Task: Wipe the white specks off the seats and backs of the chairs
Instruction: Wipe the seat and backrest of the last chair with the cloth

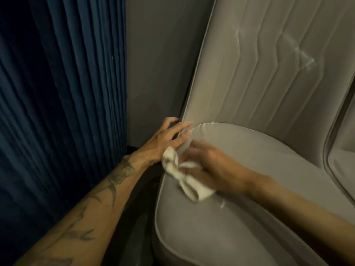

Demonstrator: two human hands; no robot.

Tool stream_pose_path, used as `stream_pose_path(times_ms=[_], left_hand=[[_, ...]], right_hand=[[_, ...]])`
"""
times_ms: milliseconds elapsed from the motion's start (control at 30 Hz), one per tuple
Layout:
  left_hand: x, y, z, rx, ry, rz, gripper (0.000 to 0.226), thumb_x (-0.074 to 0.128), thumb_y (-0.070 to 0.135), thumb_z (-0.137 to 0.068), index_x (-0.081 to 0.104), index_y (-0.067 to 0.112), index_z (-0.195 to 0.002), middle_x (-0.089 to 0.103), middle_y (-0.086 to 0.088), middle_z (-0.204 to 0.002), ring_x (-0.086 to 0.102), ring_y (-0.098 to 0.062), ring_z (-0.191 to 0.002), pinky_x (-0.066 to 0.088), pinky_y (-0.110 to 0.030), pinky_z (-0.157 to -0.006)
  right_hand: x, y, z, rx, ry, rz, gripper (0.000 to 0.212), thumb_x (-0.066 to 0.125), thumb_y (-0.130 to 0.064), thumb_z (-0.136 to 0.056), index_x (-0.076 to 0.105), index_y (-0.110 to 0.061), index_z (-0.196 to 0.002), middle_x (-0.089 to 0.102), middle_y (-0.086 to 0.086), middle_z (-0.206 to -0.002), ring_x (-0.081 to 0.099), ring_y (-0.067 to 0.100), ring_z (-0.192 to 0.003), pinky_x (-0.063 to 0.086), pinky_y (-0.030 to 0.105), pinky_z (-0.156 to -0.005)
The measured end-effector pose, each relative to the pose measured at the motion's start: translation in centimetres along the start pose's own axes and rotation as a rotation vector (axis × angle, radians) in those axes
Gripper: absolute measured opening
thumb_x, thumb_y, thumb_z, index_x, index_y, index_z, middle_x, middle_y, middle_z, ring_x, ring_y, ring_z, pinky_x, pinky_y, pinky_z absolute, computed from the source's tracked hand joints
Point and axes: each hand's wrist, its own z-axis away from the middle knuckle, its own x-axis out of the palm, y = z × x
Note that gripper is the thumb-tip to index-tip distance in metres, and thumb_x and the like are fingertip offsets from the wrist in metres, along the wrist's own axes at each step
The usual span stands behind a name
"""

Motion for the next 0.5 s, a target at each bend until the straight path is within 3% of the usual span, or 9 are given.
stream_pose_path(times_ms=[100, 167, 267, 333, 433, 500], left_hand=[[0.2, 0.2, 0.1, -0.009, 0.026, 0.029, 0.044, 0.041, 0.066, -0.102, 0.052, 0.053, -0.142, 0.030, 0.019, -0.142, 0.041, -0.003, -0.132, 0.031, -0.020, -0.108], [0.3, 0.5, 0.2, -0.011, 0.028, 0.009, 0.042, 0.044, 0.059, -0.104, 0.053, 0.049, -0.143, 0.031, 0.015, -0.142, 0.042, -0.004, -0.131, 0.031, -0.021, -0.109], [0.5, 0.5, 0.3, -0.006, 0.040, -0.043, 0.041, 0.047, 0.056, -0.105, 0.051, 0.047, -0.145, 0.030, 0.016, -0.141, 0.042, -0.001, -0.127, 0.031, -0.021, -0.107], [0.5, 0.6, 0.3, 0.004, 0.051, -0.056, 0.043, 0.049, 0.055, -0.104, 0.052, 0.045, -0.146, 0.030, 0.016, -0.140, 0.042, 0.000, -0.125, 0.032, -0.022, -0.108], [0.3, 0.8, 0.3, 0.002, 0.033, -0.056, 0.049, 0.049, 0.061, -0.101, 0.051, 0.043, -0.147, 0.029, 0.015, -0.144, 0.041, -0.005, -0.130, 0.033, -0.027, -0.113], [0.3, 0.9, 0.3, -0.003, 0.029, -0.062, 0.052, 0.049, 0.062, -0.100, 0.050, 0.043, -0.148, 0.027, 0.017, -0.143, 0.040, -0.005, -0.131, 0.032, -0.026, -0.112]], right_hand=[[-0.3, 1.1, -1.0, 0.142, 0.051, 0.066, 0.023, 0.059, -0.029, -0.099, 0.067, -0.013, -0.114, 0.058, 0.004, -0.111, 0.055, 0.020, -0.102, 0.042, 0.026, -0.091], [0.8, -0.4, 0.4, 0.022, 0.066, 0.036, 0.021, 0.059, -0.034, -0.099, 0.066, -0.018, -0.112, 0.055, -0.007, -0.108, 0.053, 0.013, -0.097, 0.041, 0.020, -0.087], [1.3, -2.3, 2.8, -0.101, -0.061, -0.075, 0.021, 0.054, -0.045, -0.101, 0.061, -0.032, -0.115, 0.051, -0.015, -0.109, 0.049, 0.004, -0.099, 0.038, 0.015, -0.086], [0.6, -0.8, 2.2, -0.074, -0.059, -0.023, 0.022, 0.055, -0.040, -0.101, 0.064, -0.027, -0.117, 0.054, -0.008, -0.111, 0.050, 0.007, -0.100, 0.039, 0.017, -0.088], [-0.9, 1.9, 0.1, 0.123, 0.015, 0.074, 0.024, 0.058, -0.030, -0.100, 0.066, -0.015, -0.116, 0.058, 0.005, -0.113, 0.054, 0.020, -0.104, 0.041, 0.026, -0.092], [-0.5, 1.9, -0.1, 0.158, 0.034, 0.085, 0.025, 0.058, -0.033, -0.100, 0.065, -0.016, -0.116, 0.058, 0.003, -0.112, 0.054, 0.020, -0.104, 0.042, 0.030, -0.093]])
